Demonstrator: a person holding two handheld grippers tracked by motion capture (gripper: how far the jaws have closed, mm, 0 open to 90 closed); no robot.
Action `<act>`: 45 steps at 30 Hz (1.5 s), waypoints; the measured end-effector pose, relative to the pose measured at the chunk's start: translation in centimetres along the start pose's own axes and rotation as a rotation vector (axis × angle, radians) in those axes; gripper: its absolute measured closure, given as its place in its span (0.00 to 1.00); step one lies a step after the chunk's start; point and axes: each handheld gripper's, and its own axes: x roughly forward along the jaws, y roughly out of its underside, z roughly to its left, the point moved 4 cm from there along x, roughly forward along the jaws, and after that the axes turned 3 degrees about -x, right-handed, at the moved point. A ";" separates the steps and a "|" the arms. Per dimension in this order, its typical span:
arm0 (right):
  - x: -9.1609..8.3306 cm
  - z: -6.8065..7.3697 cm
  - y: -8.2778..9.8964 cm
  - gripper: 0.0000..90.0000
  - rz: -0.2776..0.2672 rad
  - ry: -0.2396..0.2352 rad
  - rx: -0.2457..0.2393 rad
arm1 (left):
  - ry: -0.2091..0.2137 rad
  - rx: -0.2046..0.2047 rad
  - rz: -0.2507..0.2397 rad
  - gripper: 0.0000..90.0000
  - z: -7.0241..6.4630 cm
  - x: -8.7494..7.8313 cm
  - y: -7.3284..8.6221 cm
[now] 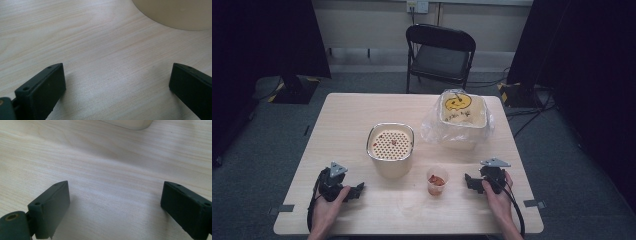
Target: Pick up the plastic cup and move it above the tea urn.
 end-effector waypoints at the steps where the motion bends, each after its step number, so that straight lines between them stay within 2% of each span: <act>1: 0.0 0.0 0.0 0.09 0.000 0.000 0.000 | 0.000 0.000 0.000 0.00 0.0 0.0 0.0; 8: -0.1 0.1 0.0 0.11 0.001 0.006 -0.001 | 0.001 -0.002 0.000 0.00 0.0 0.0 0.0; 9: -0.5 0.2 0.0 0.19 0.009 -0.006 -0.021 | 0.000 0.000 0.000 0.00 0.0 0.0 0.0; 12: -0.9 0.6 0.0 0.21 0.014 0.007 -0.053 | 0.000 0.000 0.000 0.00 0.0 0.0 0.0; 17: -1.8 2.3 0.2 0.22 0.023 -0.102 -0.081 | 0.000 -0.001 0.000 0.00 0.0 0.0 0.0; 18: -1.8 2.3 0.2 0.22 0.023 -0.102 -0.081 | 0.000 -0.001 0.000 0.00 0.0 0.0 0.0; 19: -2.3 3.1 0.0 0.24 0.007 -0.146 -0.099 | 0.000 0.000 0.000 0.00 0.0 0.0 0.0; 21: -2.6 4.1 -0.3 0.26 -0.006 -0.188 -0.107 | 0.000 -0.001 0.000 0.00 0.0 0.0 0.0; 22: -2.6 4.1 -0.3 0.26 -0.006 -0.188 -0.107 | 0.000 0.000 0.000 0.00 0.0 0.0 0.0; 24: -3.2 5.6 -0.5 0.27 -0.020 -0.257 -0.124 | 0.000 0.000 0.000 0.00 0.0 0.0 0.0; 28: -3.4 7.5 -0.4 0.26 -0.013 -0.320 -0.188 | 0.001 -0.002 0.000 0.00 0.0 0.0 0.0; 31: -3.6 8.8 -0.7 0.27 -0.031 -0.385 -0.210 | 0.000 0.000 0.000 0.00 0.0 0.0 0.0; 35: -3.4 10.2 -1.8 0.26 -0.069 -0.412 -0.249 | 0.000 0.000 0.000 0.00 0.0 0.0 0.0; 40: -2.3 11.1 -2.7 0.28 -0.086 -0.448 -0.257 | 0.000 0.000 0.000 0.00 0.0 0.0 0.0; 45: -1.4 11.7 -3.2 0.39 -0.098 -0.461 -0.283 | 0.000 0.000 0.000 0.00 0.0 0.0 0.0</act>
